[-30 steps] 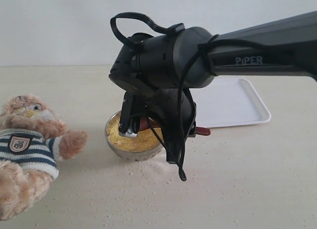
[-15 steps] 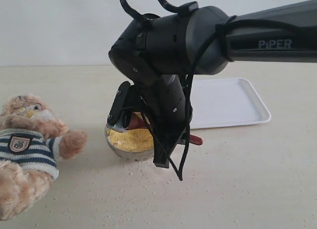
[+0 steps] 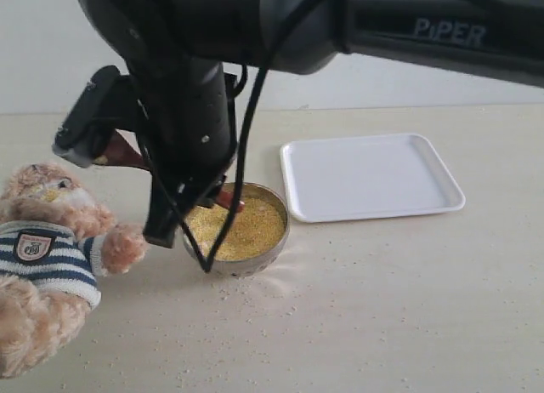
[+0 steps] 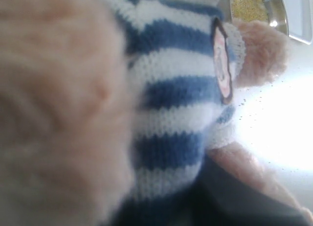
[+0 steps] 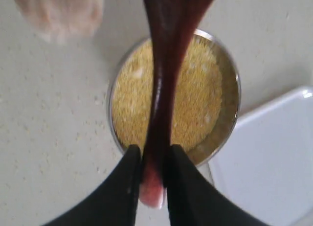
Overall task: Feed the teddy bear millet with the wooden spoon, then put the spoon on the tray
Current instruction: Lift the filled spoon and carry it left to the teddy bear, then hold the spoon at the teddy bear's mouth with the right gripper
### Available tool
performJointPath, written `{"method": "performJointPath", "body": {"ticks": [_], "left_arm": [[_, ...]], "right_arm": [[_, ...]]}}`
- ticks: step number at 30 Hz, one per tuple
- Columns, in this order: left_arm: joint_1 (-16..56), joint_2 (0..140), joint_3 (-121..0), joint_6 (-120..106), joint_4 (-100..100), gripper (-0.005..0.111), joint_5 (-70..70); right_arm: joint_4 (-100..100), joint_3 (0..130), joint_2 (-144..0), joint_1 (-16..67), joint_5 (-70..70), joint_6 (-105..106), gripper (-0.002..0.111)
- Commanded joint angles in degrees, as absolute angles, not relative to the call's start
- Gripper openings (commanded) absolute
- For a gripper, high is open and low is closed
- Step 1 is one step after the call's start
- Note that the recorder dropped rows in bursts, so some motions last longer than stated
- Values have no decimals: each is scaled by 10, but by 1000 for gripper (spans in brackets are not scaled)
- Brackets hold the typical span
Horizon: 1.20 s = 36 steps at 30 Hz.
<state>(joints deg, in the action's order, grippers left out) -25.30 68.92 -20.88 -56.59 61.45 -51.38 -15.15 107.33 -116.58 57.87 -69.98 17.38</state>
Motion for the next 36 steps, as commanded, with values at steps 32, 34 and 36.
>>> {"method": "performJointPath", "body": {"ticks": [32, 34, 36], "left_arm": [[-254, 683, -208, -566, 627, 8, -518], [-254, 683, -208, -566, 627, 8, -518], [-254, 683, -208, -566, 627, 8, -518]], "right_arm": [[-239, 1333, -1385, 617, -691, 119, 0], [-277, 1333, -1385, 629, -696, 115, 0], [-300, 1333, -1385, 640, -696, 107, 0]]}}
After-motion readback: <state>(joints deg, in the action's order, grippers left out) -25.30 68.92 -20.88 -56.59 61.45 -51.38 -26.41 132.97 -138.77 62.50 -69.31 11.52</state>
